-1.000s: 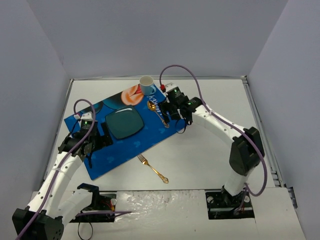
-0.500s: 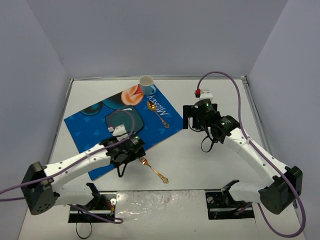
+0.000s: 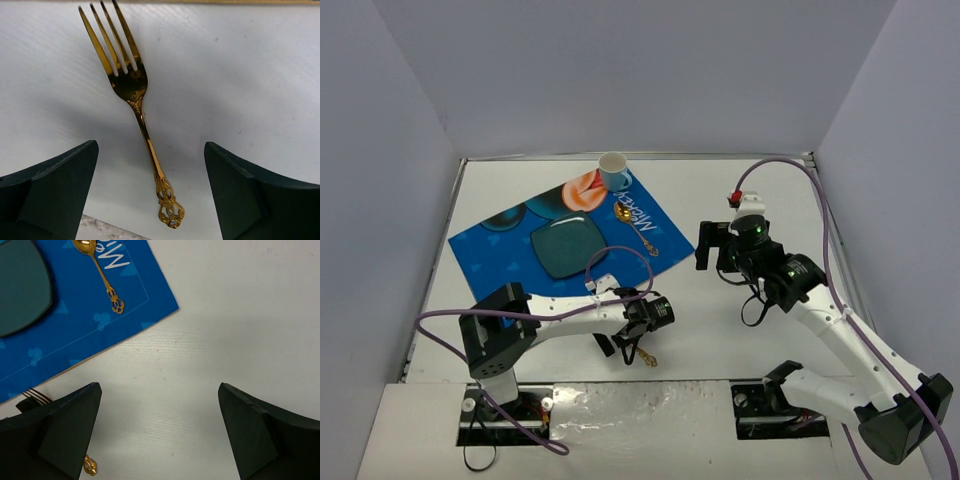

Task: Set the dinner table for one person

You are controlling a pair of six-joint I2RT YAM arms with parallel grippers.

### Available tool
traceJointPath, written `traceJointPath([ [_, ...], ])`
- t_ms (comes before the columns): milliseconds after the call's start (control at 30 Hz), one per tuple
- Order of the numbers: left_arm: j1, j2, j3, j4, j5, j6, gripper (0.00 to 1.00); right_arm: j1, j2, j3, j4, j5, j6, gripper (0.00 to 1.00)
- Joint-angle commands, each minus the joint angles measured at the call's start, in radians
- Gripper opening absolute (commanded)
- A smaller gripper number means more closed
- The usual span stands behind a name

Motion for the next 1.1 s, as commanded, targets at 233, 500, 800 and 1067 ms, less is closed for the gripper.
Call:
traceJointPath([
  [233, -0.024, 0.007, -0.019, -0.031, 0.018, -0.191, 0.53, -0.010, -0.029, -0.016, 0.032, -0.009, -0.058, 1.00],
  [500, -0.015, 0.015, -0.065, -0.039, 0.002, -0.212, 0.35, -0.011, -0.035, -0.030, 0.032, -0.026, -0.063, 1.00],
  [800, 0.022, 0.008, -0.100, -0.003, 0.004, -0.140, 0.03, -0.011, -0.043, -0.043, 0.033, -0.024, -0.067, 1.00],
  [1067, 0.037, -0.044, 0.027, -0.149, -0.103, 0.028, 0.00, -0.012, -0.048, -0.041, 0.032, -0.020, -0.073, 1.00],
])
